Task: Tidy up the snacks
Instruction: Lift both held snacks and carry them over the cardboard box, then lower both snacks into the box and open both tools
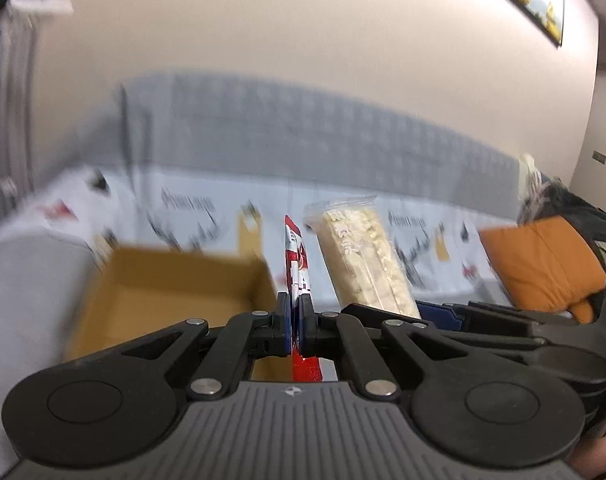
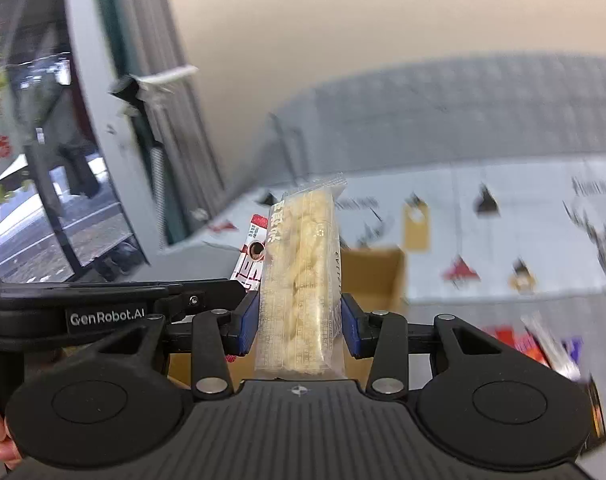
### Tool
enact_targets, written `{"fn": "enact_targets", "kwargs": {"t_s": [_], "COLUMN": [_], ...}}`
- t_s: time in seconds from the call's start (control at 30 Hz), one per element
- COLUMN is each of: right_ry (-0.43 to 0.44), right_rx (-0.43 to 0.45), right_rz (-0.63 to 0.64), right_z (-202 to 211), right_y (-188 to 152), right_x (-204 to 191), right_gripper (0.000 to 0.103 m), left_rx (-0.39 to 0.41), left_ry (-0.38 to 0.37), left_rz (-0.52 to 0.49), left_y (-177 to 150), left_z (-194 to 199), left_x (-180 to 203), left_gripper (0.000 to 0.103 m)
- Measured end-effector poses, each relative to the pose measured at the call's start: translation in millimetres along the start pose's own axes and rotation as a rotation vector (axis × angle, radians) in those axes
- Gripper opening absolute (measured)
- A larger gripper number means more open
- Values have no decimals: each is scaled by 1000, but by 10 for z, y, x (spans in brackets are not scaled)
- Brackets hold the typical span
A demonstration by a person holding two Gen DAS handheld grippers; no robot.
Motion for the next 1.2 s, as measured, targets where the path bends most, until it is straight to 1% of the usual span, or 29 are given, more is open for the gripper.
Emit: {"fn": "enact_targets", "kwargs": {"t_s": [0.13, 0.2, 0.3, 0.37, 0.5, 0.63, 0.73, 0.87, 1.03, 1.2], "right_ry": [26, 40, 55, 52, 40, 15, 12, 4, -18, -51], "right_rx": [58, 67, 60, 51, 19, -3, -47, -109, -205, -281], "right_rz": [67, 89, 116, 128, 113, 87, 76, 69, 50, 26], "right_z": [150, 181, 118, 32, -224, -474, -722, -1060, -1507, -1836], "right_y": [203, 252, 298, 303, 267, 185, 108, 29, -146, -345], "right_x": [-359, -473, -576, -604, -582, -531, -504, -453, -350, -184], "right_gripper": [44, 44, 44, 44, 44, 44, 44, 44, 44, 44], "left_rx": [95, 138, 165, 167, 127, 61, 17, -32, -105, -169], "left_ry": [38, 73, 95, 82, 81, 90, 96, 95, 99, 110], "left_rz": [4, -6, -12, -4, 38, 82, 118, 131, 146, 153], "left_y": [94, 100, 43, 4, -98, -225, -278, -360, -477, -638], "left_z": [446, 605, 687, 658, 386, 27, -228, -553, -990, -1283], "left_x": [-124, -162, -211, -291, -485, -755, -972, -1187, -1400, -1521], "left_gripper": [3, 3, 3, 3, 3, 3, 3, 3, 3, 3]}}
Point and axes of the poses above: each gripper's, at about its wrist camera, not at the fingertips, and z roughly against the way its jaws point, x to its right, y to its top, the point moved 7 cm from there along -z, roughly the way its jaws point, and after that the axes turned 11 degrees about -x, right-handed, at the moved point
